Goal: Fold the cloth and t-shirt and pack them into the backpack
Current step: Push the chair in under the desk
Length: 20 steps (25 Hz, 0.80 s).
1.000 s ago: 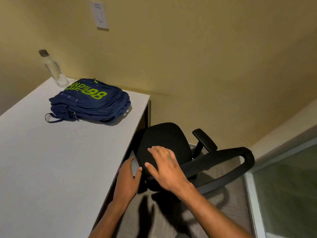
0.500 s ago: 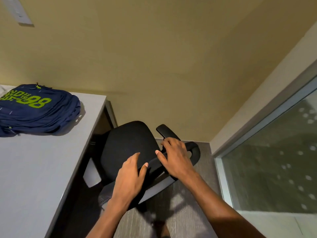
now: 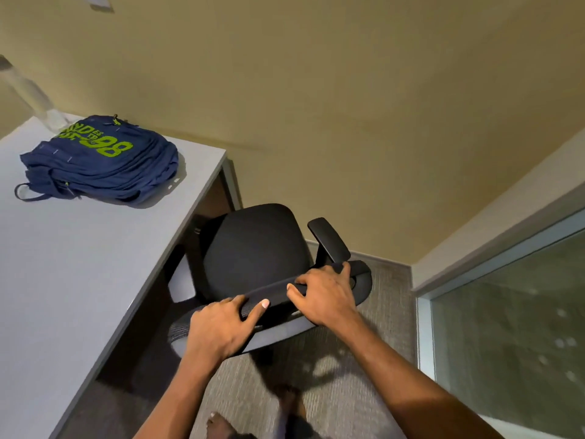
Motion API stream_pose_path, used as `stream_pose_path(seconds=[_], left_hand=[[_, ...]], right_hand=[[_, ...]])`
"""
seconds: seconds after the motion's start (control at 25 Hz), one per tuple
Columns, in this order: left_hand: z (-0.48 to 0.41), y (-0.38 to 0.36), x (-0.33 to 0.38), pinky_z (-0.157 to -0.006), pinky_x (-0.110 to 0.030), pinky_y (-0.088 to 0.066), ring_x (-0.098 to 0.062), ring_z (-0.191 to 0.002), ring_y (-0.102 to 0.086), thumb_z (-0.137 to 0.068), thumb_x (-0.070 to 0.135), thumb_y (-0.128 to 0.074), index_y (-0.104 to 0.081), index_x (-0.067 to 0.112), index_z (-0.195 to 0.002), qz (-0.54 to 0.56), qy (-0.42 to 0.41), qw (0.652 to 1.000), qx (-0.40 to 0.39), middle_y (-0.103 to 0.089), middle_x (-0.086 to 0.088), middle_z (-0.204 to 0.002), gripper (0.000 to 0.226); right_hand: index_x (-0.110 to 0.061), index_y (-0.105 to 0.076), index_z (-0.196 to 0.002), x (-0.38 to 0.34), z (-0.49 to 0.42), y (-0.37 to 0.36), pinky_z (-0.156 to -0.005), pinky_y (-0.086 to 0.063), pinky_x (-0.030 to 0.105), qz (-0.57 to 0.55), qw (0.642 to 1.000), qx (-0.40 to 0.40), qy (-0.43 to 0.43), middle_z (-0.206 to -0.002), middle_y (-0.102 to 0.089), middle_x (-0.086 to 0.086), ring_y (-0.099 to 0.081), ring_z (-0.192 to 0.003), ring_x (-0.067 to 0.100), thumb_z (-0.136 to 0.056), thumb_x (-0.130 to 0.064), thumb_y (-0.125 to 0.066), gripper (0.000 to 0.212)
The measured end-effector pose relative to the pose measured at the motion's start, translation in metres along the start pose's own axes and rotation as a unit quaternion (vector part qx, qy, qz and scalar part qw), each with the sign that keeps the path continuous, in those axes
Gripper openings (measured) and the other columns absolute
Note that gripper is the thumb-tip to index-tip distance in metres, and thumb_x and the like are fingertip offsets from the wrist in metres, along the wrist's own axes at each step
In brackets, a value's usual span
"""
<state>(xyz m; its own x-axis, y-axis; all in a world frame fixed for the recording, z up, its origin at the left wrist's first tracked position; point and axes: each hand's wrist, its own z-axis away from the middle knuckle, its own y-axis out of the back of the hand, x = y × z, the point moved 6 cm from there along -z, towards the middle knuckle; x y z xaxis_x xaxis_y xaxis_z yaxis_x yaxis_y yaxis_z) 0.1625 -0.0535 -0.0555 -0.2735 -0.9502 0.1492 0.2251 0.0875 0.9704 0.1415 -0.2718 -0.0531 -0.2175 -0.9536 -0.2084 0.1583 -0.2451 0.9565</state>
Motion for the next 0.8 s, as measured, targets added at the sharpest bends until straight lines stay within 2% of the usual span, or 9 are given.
stream_pose_path(seconds=[0.12, 0.2, 0.36, 0.52, 0.8], left_hand=[[0.010, -0.008, -0.004, -0.087, -0.039, -0.056, -0.021, -0.112, -0.070, -0.087, 0.091, -0.013, -0.065, 0.037, -0.133, -0.004, 0.005, 1.000, 0.000, -0.075, 0.007, -0.122, 0.088], [0.017, -0.011, -0.004, -0.087, -0.039, -0.056, -0.021, -0.110, -0.071, -0.085, 0.093, -0.011, -0.066, 0.036, -0.131, -0.002, 0.005, 1.000, 0.006, -0.076, 0.008, -0.120, 0.091], [0.038, -0.014, -0.007, -0.088, -0.039, -0.055, -0.021, -0.110, -0.071, -0.084, 0.093, -0.012, -0.067, 0.035, -0.128, -0.001, 0.015, 1.000, 0.008, -0.076, 0.008, -0.119, 0.092], [0.074, -0.017, -0.017, -0.086, -0.039, -0.054, -0.020, -0.110, -0.071, -0.086, 0.091, -0.016, -0.069, 0.034, -0.125, 0.009, 0.035, 0.999, 0.019, -0.076, 0.007, -0.118, 0.087], [0.133, -0.034, -0.038, -0.090, -0.043, -0.052, -0.018, -0.114, -0.069, -0.085, 0.092, -0.012, -0.068, 0.034, -0.127, 0.029, 0.092, 0.995, 0.016, -0.074, 0.009, -0.122, 0.091]], right_hand=[[-0.032, -0.077, -0.094, -0.004, 0.007, -0.003, -0.115, -0.021, 0.063, 0.010, 1.000, 0.008, 0.003, -0.090, -0.072, -0.009, -0.063, -0.099, 0.020, -0.091, -0.065, -0.032, 0.056], [-0.033, -0.078, -0.095, -0.006, 0.011, -0.004, -0.116, -0.021, 0.064, 0.014, 1.000, 0.008, 0.007, -0.088, -0.074, -0.009, -0.065, -0.098, 0.019, -0.090, -0.065, -0.032, 0.057], [-0.034, -0.079, -0.102, -0.012, 0.024, -0.009, -0.117, -0.020, 0.063, 0.011, 1.000, 0.004, 0.013, -0.094, -0.076, -0.009, -0.065, -0.100, 0.017, -0.090, -0.065, -0.031, 0.059], [-0.033, -0.078, -0.095, -0.025, 0.053, -0.018, -0.119, -0.018, 0.063, 0.012, 0.999, 0.007, 0.029, -0.092, -0.075, -0.011, -0.066, -0.100, 0.014, -0.089, -0.064, -0.032, 0.056], [-0.037, -0.077, -0.106, -0.052, 0.091, -0.031, -0.122, -0.015, 0.061, 0.008, 0.997, -0.011, 0.073, -0.108, -0.075, -0.018, -0.062, -0.111, 0.007, -0.089, -0.065, -0.034, 0.054]])
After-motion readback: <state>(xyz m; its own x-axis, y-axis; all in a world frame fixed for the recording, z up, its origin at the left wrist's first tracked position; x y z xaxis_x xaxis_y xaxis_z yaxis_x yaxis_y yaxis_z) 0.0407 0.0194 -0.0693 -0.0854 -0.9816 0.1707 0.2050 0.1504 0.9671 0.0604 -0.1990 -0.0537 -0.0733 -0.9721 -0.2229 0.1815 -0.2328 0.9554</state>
